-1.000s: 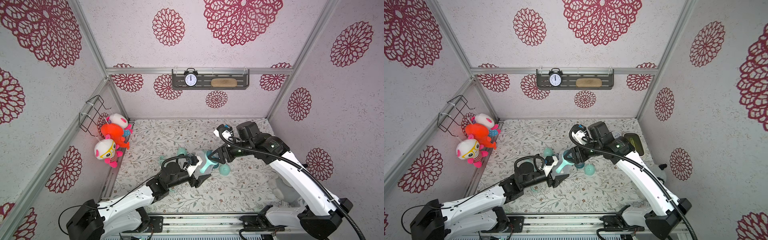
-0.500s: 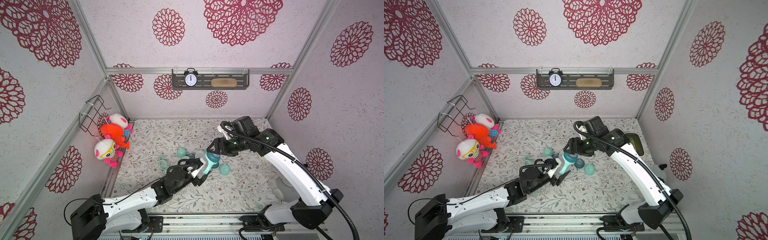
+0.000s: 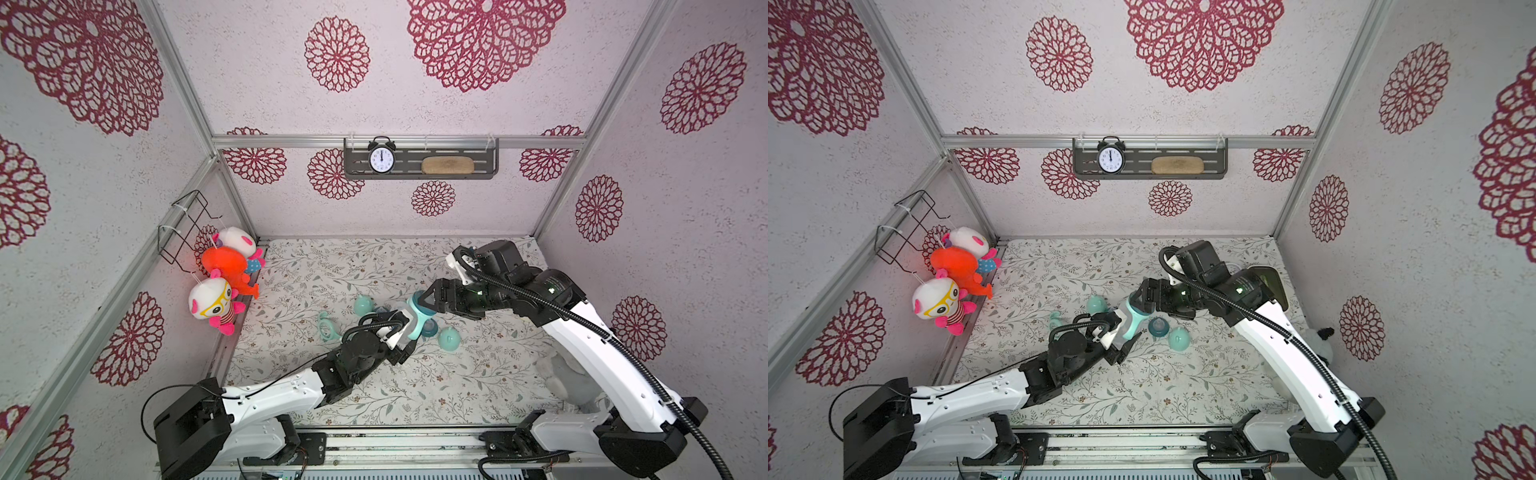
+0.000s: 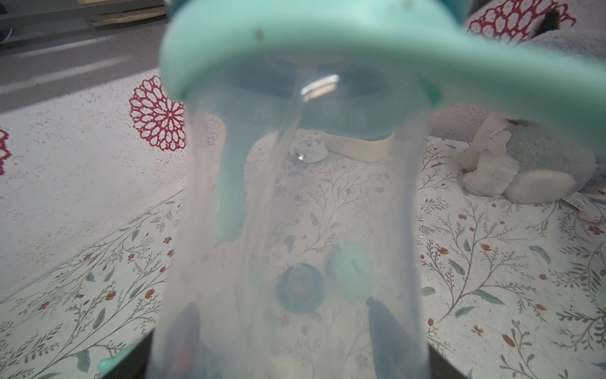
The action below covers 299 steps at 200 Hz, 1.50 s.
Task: Assemble the baby bottles
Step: Place the baby bottle at the center of the board.
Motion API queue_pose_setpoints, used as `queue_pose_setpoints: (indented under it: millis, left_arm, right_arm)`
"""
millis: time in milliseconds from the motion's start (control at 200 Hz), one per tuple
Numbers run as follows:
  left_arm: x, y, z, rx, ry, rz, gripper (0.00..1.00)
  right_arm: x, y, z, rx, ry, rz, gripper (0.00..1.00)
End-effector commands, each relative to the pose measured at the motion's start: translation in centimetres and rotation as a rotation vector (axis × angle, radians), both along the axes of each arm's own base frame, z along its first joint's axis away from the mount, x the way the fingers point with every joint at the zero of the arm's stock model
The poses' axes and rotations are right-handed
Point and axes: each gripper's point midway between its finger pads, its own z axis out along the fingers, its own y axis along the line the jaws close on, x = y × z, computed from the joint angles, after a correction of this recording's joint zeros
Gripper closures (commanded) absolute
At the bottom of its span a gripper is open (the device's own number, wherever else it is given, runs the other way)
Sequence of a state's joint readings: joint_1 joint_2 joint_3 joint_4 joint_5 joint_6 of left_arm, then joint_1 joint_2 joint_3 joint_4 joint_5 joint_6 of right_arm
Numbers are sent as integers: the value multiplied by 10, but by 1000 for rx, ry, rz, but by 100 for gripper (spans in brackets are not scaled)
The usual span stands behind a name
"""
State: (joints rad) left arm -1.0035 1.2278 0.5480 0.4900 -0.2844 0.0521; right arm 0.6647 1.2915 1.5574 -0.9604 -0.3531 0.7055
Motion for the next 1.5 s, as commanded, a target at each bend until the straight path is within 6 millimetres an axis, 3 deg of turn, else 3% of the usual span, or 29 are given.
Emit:
queue_pose_setpoints:
  millis: [0, 385, 811, 996, 1156, 1196, 1341, 1491]
  left_arm:
    - [8, -2, 34, -98, -68, 23, 100]
    - [9, -7, 32, -85, -85, 23, 100]
    - [14, -13, 35, -63, -91, 39, 100]
    - [15, -14, 34, -55, -89, 40, 100]
    - [17, -13, 34, -47, -91, 55, 100]
    - [18, -12, 35, -48, -90, 62, 93]
    - [21, -8, 38, -53, -62, 97, 0]
    - [24, -6, 42, -53, -47, 123, 2]
  right_arm:
    - [8, -1, 2, 24, -21, -63, 8]
    - [22, 17, -8, 113, -10, -92, 9]
    - [24, 26, -17, 86, 4, -52, 20]
    - [24, 25, -18, 64, -12, -41, 29]
    - [28, 20, -14, 33, -65, -42, 46]
    - [30, 18, -10, 27, -95, -40, 50]
    - [42, 1, 7, -55, -215, -46, 57]
    - [53, -11, 24, -120, -317, -37, 59]
